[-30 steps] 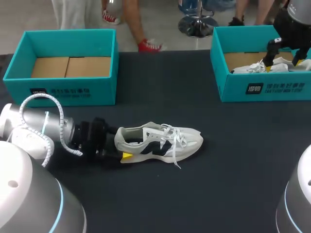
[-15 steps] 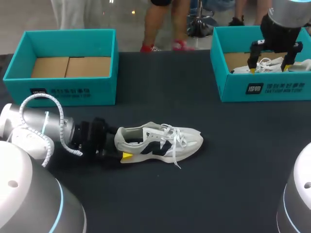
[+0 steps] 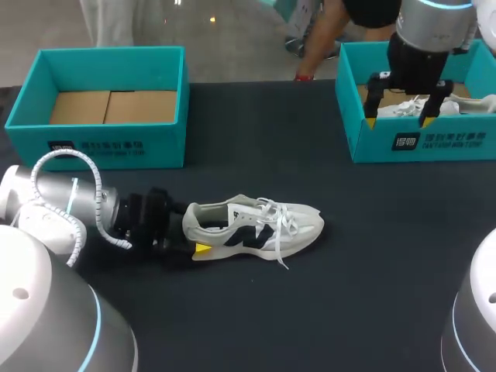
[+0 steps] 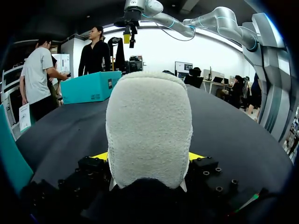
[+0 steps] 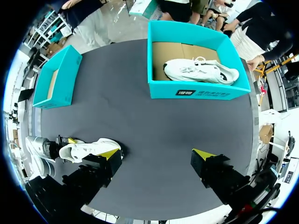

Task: Take the shoe out of the shoebox, open the shoe tongue, remove and reinsert the insole, then place the shoe into the shoebox

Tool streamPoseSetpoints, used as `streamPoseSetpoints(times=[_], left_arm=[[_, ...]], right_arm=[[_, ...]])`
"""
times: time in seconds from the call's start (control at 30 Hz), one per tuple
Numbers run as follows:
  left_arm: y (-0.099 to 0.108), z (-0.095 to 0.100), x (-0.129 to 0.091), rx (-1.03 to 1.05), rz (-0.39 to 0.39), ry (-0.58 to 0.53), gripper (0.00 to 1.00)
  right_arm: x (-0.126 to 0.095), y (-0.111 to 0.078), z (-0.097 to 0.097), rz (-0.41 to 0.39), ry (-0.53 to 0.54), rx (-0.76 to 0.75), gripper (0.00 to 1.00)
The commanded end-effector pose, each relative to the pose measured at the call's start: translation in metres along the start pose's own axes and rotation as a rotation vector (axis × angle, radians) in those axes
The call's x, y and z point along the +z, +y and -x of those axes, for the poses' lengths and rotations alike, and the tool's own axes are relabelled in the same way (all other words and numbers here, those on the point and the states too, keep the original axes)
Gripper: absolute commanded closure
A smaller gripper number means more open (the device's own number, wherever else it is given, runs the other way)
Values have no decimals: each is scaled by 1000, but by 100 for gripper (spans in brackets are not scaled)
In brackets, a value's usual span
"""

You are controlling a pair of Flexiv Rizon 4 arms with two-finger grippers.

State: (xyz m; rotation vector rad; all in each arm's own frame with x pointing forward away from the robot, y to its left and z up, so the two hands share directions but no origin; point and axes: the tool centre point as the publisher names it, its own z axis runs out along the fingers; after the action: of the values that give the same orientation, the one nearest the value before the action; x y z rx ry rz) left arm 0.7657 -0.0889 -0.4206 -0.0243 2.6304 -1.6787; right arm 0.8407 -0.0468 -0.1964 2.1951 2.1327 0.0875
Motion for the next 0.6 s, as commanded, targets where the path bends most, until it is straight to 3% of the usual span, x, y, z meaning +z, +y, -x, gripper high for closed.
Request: streamPoseSetpoints(times=[0.03, 0.6], left_arm=[[1, 1, 1, 0, 5, -1, 100], [1, 1, 1, 0, 5, -1, 100]], right_arm=[[1, 2, -1, -4, -1, 0, 0], [-1, 0, -5, -8, -32, -5, 0]])
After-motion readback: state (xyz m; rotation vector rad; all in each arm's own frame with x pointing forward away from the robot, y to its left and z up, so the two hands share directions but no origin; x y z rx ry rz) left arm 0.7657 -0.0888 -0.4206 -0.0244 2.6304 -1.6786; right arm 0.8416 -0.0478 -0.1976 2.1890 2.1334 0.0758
